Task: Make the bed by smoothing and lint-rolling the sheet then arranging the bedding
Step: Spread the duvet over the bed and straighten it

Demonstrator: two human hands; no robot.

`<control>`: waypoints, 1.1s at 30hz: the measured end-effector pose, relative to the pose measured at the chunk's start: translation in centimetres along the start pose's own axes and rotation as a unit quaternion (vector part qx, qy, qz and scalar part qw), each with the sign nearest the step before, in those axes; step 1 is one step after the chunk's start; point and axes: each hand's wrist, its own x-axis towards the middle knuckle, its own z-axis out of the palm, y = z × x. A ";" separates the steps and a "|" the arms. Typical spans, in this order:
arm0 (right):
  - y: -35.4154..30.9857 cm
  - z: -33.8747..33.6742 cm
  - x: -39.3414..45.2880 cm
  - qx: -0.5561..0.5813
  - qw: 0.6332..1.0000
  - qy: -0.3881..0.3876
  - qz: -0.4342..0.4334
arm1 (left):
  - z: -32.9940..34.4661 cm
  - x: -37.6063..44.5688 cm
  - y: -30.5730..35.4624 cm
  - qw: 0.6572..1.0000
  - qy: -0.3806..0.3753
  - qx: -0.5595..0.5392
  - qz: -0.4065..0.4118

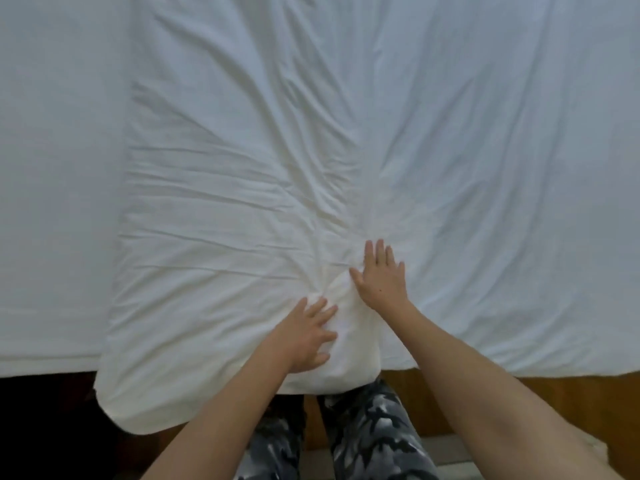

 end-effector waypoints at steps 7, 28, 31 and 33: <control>0.5 -6.3 -13.9 0.227 0.973 0.020 0.044 | -3.4 -11.7 2.3 0.955 0.122 -0.194 -0.186; -0.6 -12.7 -28.7 0.398 0.915 0.060 0.014 | -6.9 -27.4 8.4 0.794 0.302 -0.385 -0.360; -0.1 -12.9 -27.4 0.384 0.923 0.033 0.000 | -8.1 -25.7 8.8 0.781 0.308 -0.395 -0.373; 0.7 -13.8 -26.0 0.378 0.926 0.026 -0.003 | -9.4 -24.2 8.8 0.772 0.307 -0.405 -0.382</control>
